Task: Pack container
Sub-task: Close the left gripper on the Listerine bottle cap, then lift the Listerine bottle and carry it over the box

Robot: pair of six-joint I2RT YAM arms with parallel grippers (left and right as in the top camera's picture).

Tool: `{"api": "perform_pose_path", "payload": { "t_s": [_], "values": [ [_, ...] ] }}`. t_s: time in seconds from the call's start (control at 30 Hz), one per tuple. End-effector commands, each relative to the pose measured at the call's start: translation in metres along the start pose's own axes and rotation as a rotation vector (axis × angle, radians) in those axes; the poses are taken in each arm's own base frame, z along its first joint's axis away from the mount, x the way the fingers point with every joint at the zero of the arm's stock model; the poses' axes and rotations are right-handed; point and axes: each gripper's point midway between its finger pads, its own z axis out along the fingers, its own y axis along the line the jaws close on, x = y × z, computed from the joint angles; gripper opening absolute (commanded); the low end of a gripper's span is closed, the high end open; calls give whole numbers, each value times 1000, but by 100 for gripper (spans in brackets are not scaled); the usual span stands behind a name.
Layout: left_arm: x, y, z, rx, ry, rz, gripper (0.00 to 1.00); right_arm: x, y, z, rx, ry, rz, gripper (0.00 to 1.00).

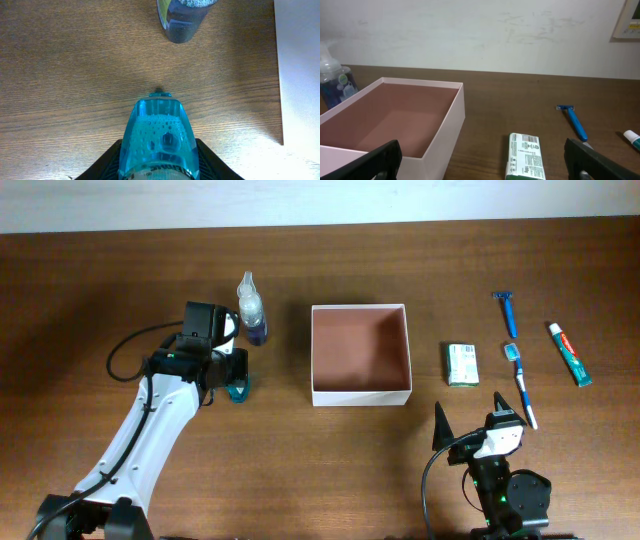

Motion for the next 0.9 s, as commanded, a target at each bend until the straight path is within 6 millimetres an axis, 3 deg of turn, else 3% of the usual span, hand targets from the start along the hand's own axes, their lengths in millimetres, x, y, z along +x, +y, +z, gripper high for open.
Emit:
{"api": "perform_pose_path", "payload": {
  "t_s": [0.0, 0.27, 0.53, 0.7, 0.87],
  "values": [
    [-4, 0, -1, -5, -7, 0, 37, 2, 0, 0, 3, -2, -5, 99],
    [-13, 0, -11, -5, -13, 0, 33, 2, 0, 0, 3, -2, -5, 99],
    [-39, -12, -36, 13, -63, 22, 31, 2, 0, 0, 3, -2, -5, 99],
    [-60, -48, -62, 62, -122, 95, 31, 2, 0, 0, 3, -2, -5, 99],
    [-76, -99, -95, 124, -196, 193, 31, 2, 0, 0, 3, -2, -5, 99]
  ]
}}
